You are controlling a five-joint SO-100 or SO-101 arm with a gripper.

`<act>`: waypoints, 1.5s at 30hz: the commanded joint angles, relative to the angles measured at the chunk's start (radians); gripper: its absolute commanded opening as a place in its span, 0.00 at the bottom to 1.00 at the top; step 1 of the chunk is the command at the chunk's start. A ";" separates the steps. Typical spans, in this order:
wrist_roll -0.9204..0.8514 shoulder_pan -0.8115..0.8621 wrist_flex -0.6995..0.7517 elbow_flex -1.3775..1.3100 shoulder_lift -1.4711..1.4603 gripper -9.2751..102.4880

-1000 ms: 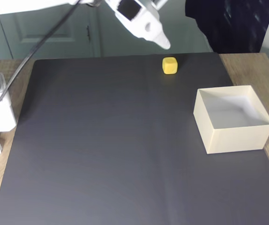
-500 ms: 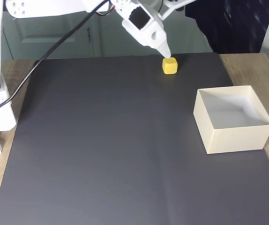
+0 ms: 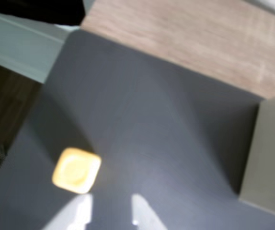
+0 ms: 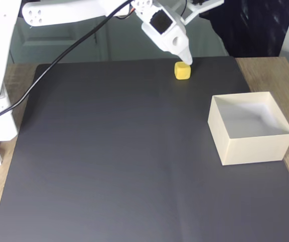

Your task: Grasp a cube block and put it in the white box.

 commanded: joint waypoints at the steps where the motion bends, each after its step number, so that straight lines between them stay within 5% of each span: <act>1: 0.005 0.017 0.018 -0.054 0.005 0.24; 10: 0.014 0.067 0.026 -0.054 -0.037 0.41; 27: -0.008 0.009 0.190 -0.512 -0.344 0.40; 45: -0.017 -0.064 0.206 -0.566 -0.405 0.38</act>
